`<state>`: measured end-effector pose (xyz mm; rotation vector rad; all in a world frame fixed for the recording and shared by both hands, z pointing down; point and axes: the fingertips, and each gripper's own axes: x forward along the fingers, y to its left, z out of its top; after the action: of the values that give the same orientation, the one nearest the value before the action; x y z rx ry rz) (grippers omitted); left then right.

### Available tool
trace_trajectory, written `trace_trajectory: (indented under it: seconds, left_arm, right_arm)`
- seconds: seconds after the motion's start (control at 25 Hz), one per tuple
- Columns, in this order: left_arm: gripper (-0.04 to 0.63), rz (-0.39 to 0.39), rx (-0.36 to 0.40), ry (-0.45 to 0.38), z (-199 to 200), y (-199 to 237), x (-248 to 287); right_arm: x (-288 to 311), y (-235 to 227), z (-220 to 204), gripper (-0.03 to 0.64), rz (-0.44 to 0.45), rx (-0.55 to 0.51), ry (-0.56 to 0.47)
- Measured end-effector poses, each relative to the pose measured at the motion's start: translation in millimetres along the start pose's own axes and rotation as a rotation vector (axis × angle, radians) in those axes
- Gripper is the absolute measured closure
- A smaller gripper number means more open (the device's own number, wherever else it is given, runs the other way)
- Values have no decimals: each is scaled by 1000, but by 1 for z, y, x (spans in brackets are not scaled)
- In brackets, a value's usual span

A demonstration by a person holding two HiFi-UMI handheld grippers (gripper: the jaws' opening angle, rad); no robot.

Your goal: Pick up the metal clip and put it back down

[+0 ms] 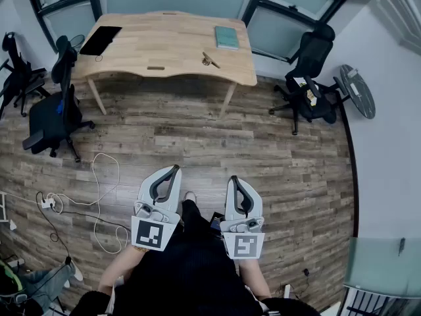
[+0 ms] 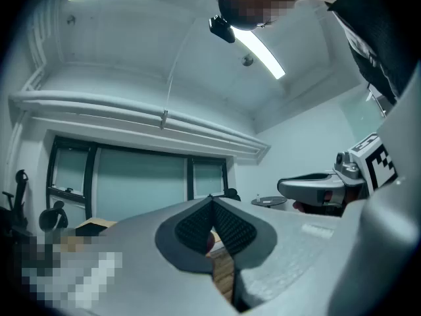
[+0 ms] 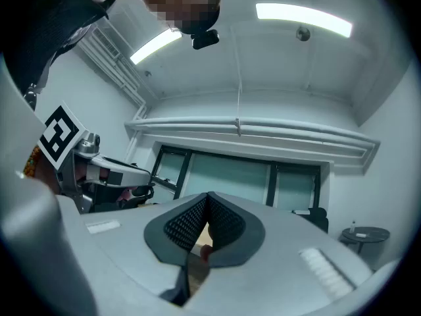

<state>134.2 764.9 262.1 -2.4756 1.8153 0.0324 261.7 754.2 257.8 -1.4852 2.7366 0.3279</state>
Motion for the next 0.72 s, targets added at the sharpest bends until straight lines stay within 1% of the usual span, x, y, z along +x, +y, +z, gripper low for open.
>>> trace_trajectory:
  seconds: [0.12,0.2,0.32,0.44,0.52,0.6,0.72]
  left_arm:
    - [595,0,3,8,-2,0,15]
    - [595,-4,7,12,-1,0,30]
    - [595,-4,14,29,-2,2,57]
    - [595,14,32,49,-5,11,83]
    - [595,35,31,62,-9,17,98]
    - [595,61,22,80,-15,24,110]
    - [595,96,18,97,-24,39,125]
  right_arm:
    - [10,-9,-26,598,62,25,81]
    - [20,-18,-35,597,94,68,103]
    - [41,-33,-43,584,110,98,98]
    - [69,-47,-45,586,120,102,66]
    - [88,-59,-48,586,127,118,50]
    - [104,-72,-59,588,139,126,56]
    - [127,-86,-82,591,156,104,99]
